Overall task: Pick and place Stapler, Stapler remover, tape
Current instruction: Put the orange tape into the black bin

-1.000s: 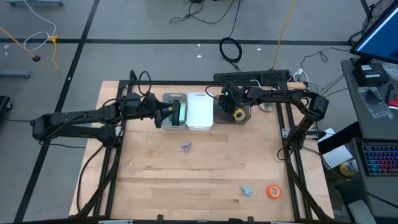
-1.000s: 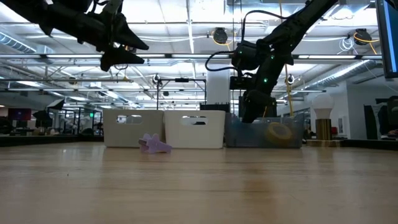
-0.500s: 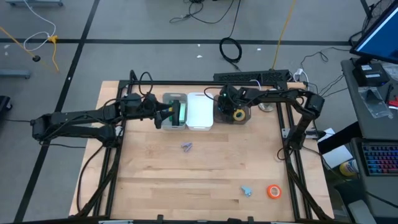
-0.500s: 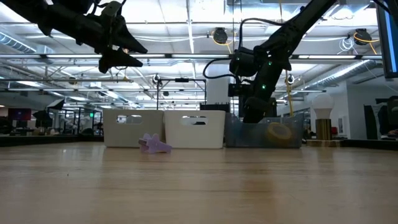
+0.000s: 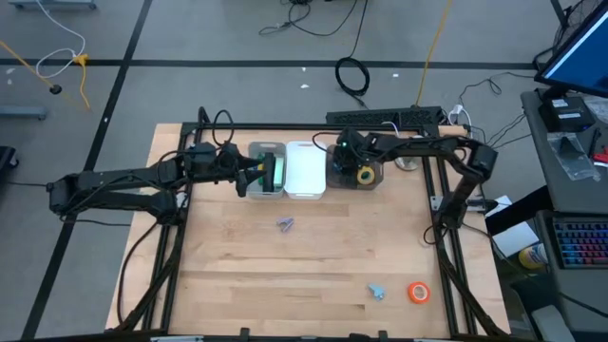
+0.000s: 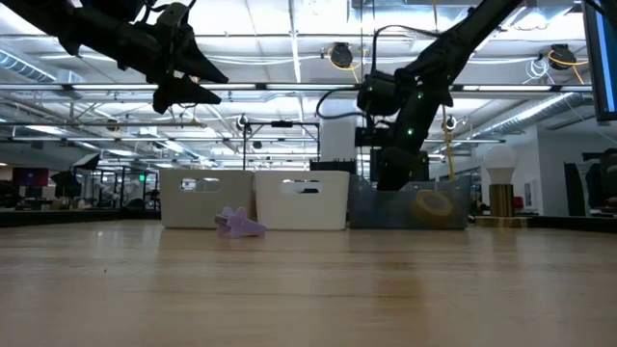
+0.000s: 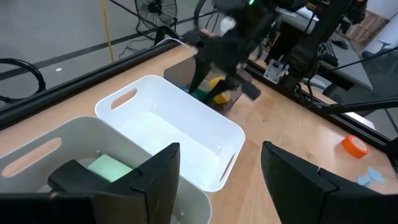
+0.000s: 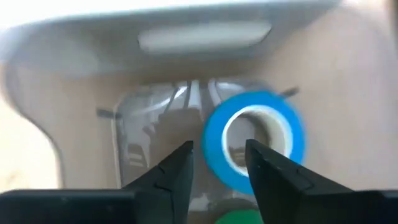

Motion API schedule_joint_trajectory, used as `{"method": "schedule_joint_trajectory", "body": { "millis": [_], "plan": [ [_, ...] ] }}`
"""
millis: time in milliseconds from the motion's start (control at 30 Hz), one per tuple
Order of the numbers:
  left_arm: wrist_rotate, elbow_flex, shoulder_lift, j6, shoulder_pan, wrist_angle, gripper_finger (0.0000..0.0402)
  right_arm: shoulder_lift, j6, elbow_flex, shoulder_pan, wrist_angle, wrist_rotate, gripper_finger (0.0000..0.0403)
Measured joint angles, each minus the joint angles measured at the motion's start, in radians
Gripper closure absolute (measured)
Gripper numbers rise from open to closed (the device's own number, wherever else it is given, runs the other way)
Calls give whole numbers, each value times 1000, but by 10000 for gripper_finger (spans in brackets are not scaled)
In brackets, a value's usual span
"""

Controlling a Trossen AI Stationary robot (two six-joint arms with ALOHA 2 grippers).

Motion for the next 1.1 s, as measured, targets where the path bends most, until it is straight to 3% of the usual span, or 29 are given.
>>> {"method": "schedule_joint_trajectory", "body": {
  "millis": [233, 433, 733, 967, 1100],
  "plan": [
    [-1, 0, 0, 29, 0, 0, 176, -192, 72, 2, 9, -28, 2, 254],
    [-1, 0, 0, 41, 0, -26, 176, -419, 168, 2, 86, -236, -3, 258],
    [4, 0, 0, 7, -3, -37, 176, -655, 343, 2, 354, -413, -4, 257],
    [190, 1, -10, 143, -68, -1, 176, -699, 561, 2, 611, -469, -3, 267],
    [172, 1, -28, 153, -134, -5, 176, -689, 677, 2, 747, -509, 2, 268]
  ]
}}
